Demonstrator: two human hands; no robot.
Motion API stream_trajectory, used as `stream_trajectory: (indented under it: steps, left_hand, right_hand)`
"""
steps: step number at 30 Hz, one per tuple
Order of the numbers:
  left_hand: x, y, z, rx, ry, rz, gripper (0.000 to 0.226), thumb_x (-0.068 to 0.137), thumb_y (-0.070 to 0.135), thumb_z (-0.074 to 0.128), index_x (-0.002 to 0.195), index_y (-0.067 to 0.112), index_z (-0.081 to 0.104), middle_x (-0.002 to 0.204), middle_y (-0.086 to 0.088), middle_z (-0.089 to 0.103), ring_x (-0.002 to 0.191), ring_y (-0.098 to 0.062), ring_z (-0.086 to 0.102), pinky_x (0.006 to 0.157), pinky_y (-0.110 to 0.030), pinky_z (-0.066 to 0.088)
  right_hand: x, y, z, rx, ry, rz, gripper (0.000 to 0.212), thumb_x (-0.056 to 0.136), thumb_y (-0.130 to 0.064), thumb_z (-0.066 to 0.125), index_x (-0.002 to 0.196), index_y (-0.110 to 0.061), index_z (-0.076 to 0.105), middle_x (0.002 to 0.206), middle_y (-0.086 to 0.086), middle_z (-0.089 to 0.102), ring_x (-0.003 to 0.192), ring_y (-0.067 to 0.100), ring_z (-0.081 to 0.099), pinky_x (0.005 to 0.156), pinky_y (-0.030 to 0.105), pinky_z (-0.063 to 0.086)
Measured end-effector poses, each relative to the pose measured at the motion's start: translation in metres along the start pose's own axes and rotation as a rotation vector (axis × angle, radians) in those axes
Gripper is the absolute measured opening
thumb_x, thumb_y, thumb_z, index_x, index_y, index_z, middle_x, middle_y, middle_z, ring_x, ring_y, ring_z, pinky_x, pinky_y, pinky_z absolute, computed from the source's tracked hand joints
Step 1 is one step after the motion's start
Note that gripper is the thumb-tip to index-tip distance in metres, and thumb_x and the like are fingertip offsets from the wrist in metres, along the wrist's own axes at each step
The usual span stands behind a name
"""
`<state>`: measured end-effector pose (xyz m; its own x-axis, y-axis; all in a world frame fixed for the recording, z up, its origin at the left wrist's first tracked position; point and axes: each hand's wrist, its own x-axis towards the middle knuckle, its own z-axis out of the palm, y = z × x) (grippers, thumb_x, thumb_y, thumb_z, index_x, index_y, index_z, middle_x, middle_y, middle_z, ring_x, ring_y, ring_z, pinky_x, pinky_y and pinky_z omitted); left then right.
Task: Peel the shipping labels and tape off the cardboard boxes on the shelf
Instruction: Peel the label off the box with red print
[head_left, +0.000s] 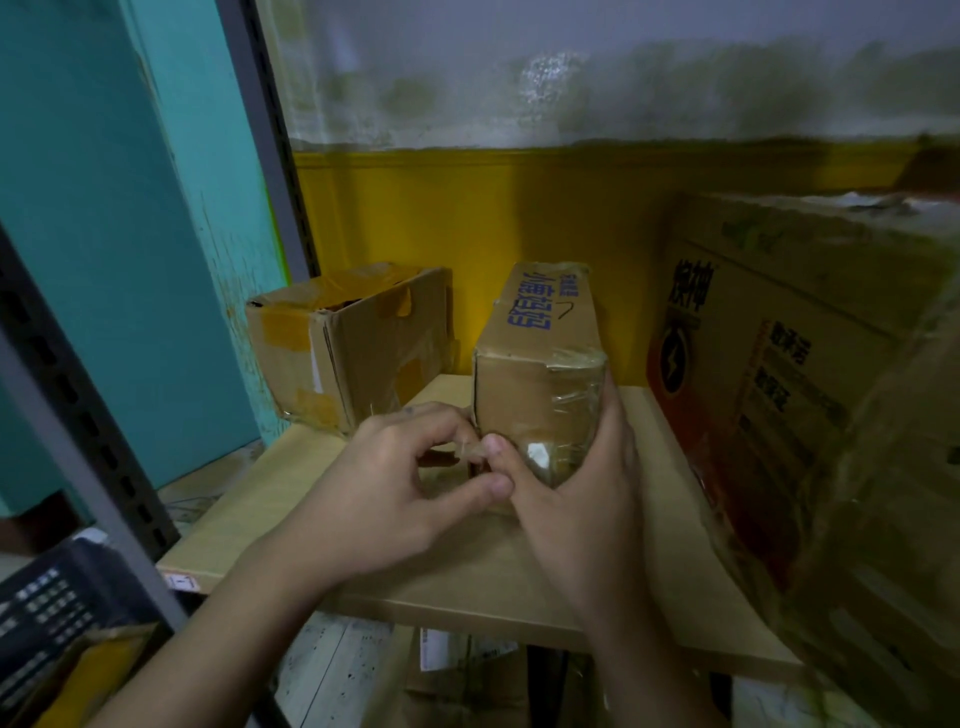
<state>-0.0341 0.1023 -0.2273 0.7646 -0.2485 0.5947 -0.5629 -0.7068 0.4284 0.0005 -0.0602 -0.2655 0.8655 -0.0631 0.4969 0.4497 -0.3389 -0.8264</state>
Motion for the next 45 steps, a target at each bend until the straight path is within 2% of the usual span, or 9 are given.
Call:
stream_trajectory:
  steps: [7,12,18,27,30,32,36,40,45]
  left_hand:
    - [0.000,-0.006,0.003,0.033,0.031,0.014,0.028,0.080,0.049,0.067,0.086,0.022,0.066,0.087,0.016,0.065,0.083,-0.003,0.063,0.068,-0.029,0.053]
    - [-0.001,-0.003,0.006,0.072,0.054,0.009,0.020,0.085,0.041,0.068,0.088,0.021,0.066,0.087,0.016,0.064,0.083,0.001,0.062,0.068,-0.020,0.052]
    - [-0.003,-0.001,0.007,0.068,0.073,0.001,0.019,0.094,0.038,0.058,0.089,0.021,0.066,0.087,0.015,0.065,0.084,-0.001,0.063,0.068,-0.017,0.050]
    - [-0.005,0.006,0.020,0.145,0.191,-0.046,0.025,0.093,0.039,0.047,0.083,0.020,0.061,0.075,0.012,0.059,0.070,-0.002,0.057,0.057,-0.017,0.044]
    - [-0.006,0.006,0.027,0.106,0.264,-0.068,0.026,0.094,0.034,0.046,0.081,0.016,0.060,0.069,0.017,0.052,0.065,0.003,0.052,0.056,-0.007,0.034]
    - [-0.006,0.003,0.031,0.050,0.319,-0.089,0.028,0.095,0.032,0.046,0.080,0.014,0.062,0.066,0.016,0.053,0.063,0.003,0.053,0.055,-0.007,0.033]
    - [-0.008,-0.001,0.041,-0.129,0.436,-0.167,0.032,0.095,0.035,0.044,0.080,0.017,0.066,0.073,0.004,0.066,0.068,-0.012,0.063,0.061,-0.036,0.049]
    - [-0.008,-0.002,0.043,-0.206,0.494,-0.202,0.031,0.096,0.034,0.042,0.080,0.018,0.063,0.080,0.006,0.065,0.077,-0.012,0.064,0.068,-0.032,0.052]
    - [-0.004,0.001,0.041,-0.645,0.527,-0.469,0.031,0.105,0.019,0.040,0.083,0.008,0.059,0.081,-0.003,0.069,0.080,-0.017,0.068,0.065,-0.030,0.059]
  right_hand:
    - [-0.001,-0.002,0.000,0.018,0.002,0.021,0.117,0.051,-0.071,0.073,0.149,-0.045,0.015,0.147,-0.016,0.036,0.138,0.009,0.033,0.106,0.043,0.041]
    - [-0.001,-0.002,-0.001,0.025,-0.003,0.019,0.112,0.056,-0.070,0.070,0.149,-0.045,0.014,0.149,-0.016,0.035,0.138,0.010,0.032,0.107,0.044,0.040]
    - [0.000,0.000,0.000,0.018,0.005,0.021,0.101,0.071,-0.051,0.077,0.151,-0.043,0.015,0.150,-0.014,0.034,0.139,0.011,0.031,0.107,0.044,0.040]
    - [-0.001,-0.001,0.000,-0.015,0.013,-0.007,0.102,0.070,-0.055,0.075,0.151,-0.041,0.015,0.151,-0.014,0.032,0.138,0.011,0.032,0.106,0.042,0.040]
    - [-0.001,-0.002,0.000,-0.021,0.020,-0.009,0.101,0.070,-0.056,0.074,0.151,-0.040,0.016,0.150,-0.013,0.034,0.138,0.012,0.033,0.107,0.045,0.040]
    - [-0.001,-0.002,0.000,-0.025,0.021,-0.010,0.101,0.070,-0.055,0.073,0.151,-0.039,0.016,0.150,-0.012,0.034,0.138,0.012,0.033,0.107,0.044,0.040]
    - [-0.001,0.000,-0.001,-0.031,0.006,-0.028,0.101,0.072,-0.053,0.075,0.153,-0.037,0.015,0.152,-0.012,0.032,0.139,0.011,0.029,0.106,0.032,0.033]
    - [-0.001,0.001,0.000,-0.032,0.000,-0.023,0.102,0.072,-0.053,0.074,0.153,-0.038,0.013,0.152,-0.013,0.031,0.140,0.010,0.027,0.104,0.029,0.031]
    - [-0.001,0.000,0.000,-0.021,0.009,-0.007,0.100,0.072,-0.051,0.075,0.152,-0.040,0.014,0.151,-0.014,0.032,0.139,0.009,0.030,0.108,0.036,0.036]
